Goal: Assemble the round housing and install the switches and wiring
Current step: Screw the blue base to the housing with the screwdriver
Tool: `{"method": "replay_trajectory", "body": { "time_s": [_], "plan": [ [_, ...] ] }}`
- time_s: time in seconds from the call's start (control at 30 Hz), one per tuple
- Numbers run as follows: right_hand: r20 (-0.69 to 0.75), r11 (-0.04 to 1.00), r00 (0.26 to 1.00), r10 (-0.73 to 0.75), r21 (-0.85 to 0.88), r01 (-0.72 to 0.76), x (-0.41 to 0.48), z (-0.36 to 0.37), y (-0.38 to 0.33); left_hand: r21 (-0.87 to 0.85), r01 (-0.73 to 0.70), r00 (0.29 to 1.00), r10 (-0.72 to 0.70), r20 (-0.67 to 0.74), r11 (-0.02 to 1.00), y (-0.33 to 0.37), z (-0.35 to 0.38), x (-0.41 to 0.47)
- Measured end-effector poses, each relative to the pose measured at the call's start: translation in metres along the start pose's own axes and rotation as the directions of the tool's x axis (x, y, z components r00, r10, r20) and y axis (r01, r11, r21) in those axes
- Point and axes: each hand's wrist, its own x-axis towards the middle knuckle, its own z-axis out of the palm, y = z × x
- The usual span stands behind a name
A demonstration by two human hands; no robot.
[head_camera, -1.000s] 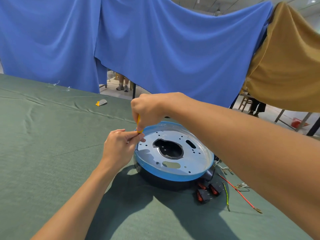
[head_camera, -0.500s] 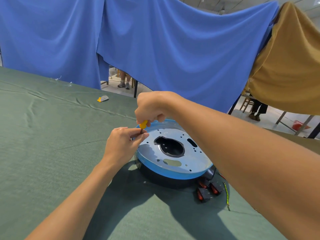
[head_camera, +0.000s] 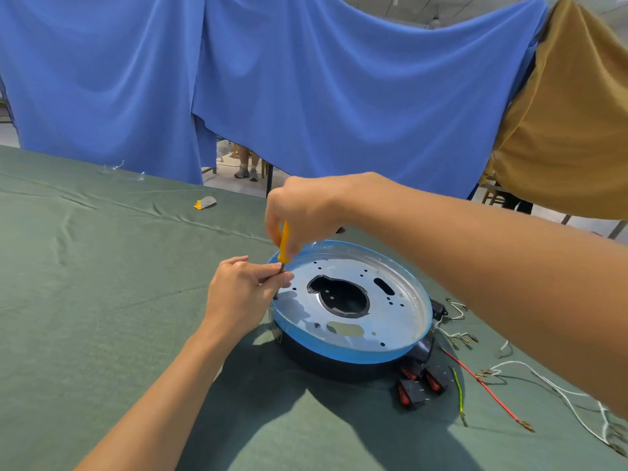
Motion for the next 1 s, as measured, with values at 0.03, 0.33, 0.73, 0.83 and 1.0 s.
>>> {"method": "replay_trajectory", "body": {
  "time_s": [0.03, 0.33, 0.73, 0.83, 1.0],
  "plan": [
    [-0.009, 0.997, 0.999, -0.044, -0.059, 0.043, -0.001, 0.000, -0.001, -0.005, 0.001, 1.000, -0.001, 0.003, 1.000, 0.000, 0.000, 0.000],
    [-0.026, 0.968, 0.982, -0.189, -0.171, 0.182, 0.002, 0.009, -0.004, -0.010, -0.011, 0.999, 0.012, 0.037, 1.000, -0.001, -0.002, -0.001],
    [0.040, 0.999, 0.999, -0.031, -0.035, 0.033, 0.018, 0.007, -0.011, -0.020, 0.001, 0.997, 0.000, 0.076, 1.000, -0.002, -0.002, 0.000],
    [0.065, 1.000, 0.998, -0.001, -0.025, 0.002, 0.019, 0.006, -0.011, -0.014, -0.005, 0.996, 0.006, 0.094, 1.000, -0.002, -0.002, 0.001],
    [0.094, 0.999, 0.994, 0.052, 0.001, -0.052, 0.024, 0.006, -0.014, -0.016, 0.001, 0.995, 0.000, 0.097, 1.000, -0.003, -0.003, 0.002]
  ]
}}
